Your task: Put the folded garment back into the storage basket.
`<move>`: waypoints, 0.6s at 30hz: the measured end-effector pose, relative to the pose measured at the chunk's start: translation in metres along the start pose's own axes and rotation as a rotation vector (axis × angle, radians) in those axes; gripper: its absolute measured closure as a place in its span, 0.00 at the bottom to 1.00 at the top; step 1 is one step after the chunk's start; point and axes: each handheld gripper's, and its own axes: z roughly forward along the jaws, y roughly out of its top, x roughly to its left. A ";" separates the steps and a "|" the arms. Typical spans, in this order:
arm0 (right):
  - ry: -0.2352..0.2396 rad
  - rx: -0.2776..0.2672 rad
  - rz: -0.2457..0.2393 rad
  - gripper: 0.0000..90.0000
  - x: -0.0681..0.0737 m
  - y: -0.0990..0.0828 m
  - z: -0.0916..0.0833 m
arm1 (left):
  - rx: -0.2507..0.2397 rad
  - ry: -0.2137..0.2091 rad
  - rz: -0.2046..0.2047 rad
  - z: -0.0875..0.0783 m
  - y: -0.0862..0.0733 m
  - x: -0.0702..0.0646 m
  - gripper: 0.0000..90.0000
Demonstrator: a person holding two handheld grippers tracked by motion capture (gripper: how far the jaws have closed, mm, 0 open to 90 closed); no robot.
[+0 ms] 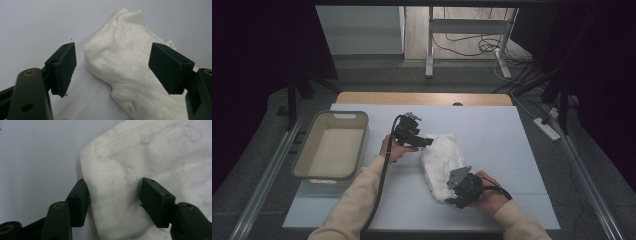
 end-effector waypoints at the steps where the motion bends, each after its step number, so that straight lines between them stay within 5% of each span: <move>1: 0.005 -0.003 0.009 0.49 -0.001 0.000 0.000 | 0.001 -0.001 -0.001 0.000 0.000 0.000 0.25; 7: -0.022 0.015 0.011 0.73 -0.001 0.003 -0.001 | -0.002 -0.003 -0.005 0.000 0.000 0.001 0.25; 9: -0.071 0.018 0.000 0.86 0.000 0.004 0.000 | 0.002 -0.003 -0.006 0.001 0.000 0.001 0.25; 12: -0.058 0.011 0.040 0.89 -0.004 0.003 -0.002 | 0.001 0.000 -0.013 0.002 0.000 0.002 0.25; 18: -0.033 -0.086 0.114 0.91 -0.003 0.005 -0.012 | 0.001 0.008 -0.030 0.003 -0.002 0.006 0.25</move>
